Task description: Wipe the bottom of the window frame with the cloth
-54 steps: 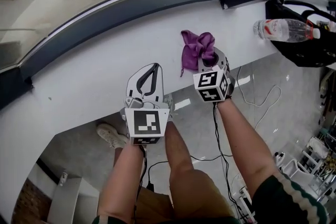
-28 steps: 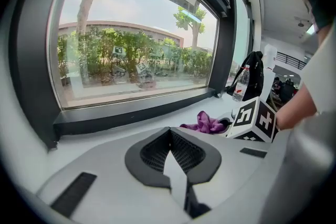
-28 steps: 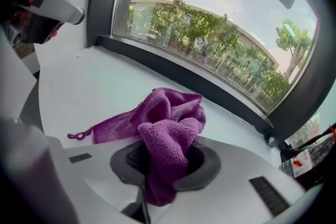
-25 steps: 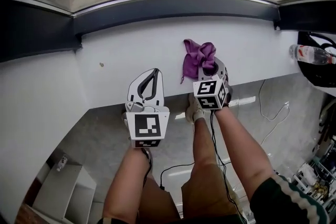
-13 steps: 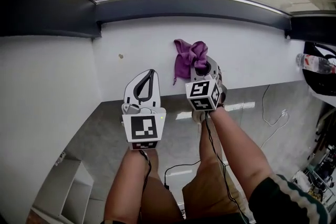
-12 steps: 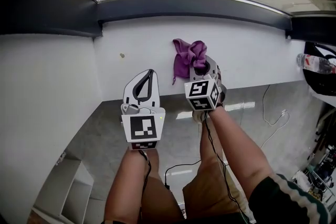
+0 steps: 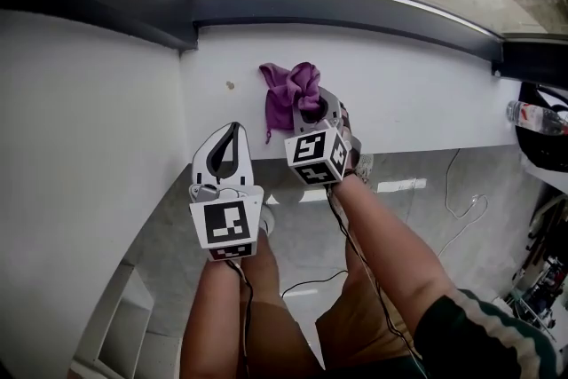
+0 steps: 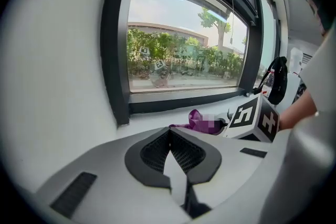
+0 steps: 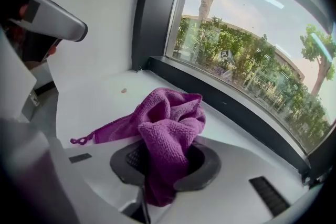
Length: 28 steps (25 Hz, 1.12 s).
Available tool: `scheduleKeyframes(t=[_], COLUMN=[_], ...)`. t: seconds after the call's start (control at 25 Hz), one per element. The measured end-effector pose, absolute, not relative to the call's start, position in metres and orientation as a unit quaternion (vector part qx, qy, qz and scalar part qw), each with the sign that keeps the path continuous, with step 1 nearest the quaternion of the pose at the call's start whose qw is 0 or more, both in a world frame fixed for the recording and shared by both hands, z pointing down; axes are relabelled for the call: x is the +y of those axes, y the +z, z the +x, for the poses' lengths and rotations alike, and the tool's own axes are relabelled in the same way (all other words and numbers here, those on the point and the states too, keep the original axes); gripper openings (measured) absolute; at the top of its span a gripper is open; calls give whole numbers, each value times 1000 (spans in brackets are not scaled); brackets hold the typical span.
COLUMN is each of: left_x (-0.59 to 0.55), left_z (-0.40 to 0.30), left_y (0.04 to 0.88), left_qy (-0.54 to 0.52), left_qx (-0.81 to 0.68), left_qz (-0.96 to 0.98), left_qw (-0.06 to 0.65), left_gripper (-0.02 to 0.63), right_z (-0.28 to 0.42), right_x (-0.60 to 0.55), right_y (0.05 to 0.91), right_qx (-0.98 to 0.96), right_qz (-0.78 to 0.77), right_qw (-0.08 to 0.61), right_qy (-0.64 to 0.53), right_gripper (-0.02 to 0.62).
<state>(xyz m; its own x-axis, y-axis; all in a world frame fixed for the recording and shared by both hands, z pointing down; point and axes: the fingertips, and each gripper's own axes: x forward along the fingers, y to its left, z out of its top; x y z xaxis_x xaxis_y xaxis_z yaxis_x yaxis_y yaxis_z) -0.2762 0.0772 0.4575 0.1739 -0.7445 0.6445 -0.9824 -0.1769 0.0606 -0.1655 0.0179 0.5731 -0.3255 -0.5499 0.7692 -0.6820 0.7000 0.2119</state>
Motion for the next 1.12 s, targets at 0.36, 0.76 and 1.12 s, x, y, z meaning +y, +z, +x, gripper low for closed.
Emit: scheduleKeyframes(t=[0.36,0.76,1.12], left_x=[91,102,96], left_z=[-323,-329,-320], left_y=[460,462,441], left_qy=[245,231,218], left_qx=[-640,-645,-634], left_qz=[686,681,698], left_qw=[245,258,252], left_gripper=[9,9,9], right_z=[-244,-298,-315], right_x=[27,40,37], right_y=[574,573,507], right_qx=[-844,-868,-918], right_qz=[314,252,210], right_qw=[426,420,321], right_qy=[82,76,99], right_gripper=[98,98,98])
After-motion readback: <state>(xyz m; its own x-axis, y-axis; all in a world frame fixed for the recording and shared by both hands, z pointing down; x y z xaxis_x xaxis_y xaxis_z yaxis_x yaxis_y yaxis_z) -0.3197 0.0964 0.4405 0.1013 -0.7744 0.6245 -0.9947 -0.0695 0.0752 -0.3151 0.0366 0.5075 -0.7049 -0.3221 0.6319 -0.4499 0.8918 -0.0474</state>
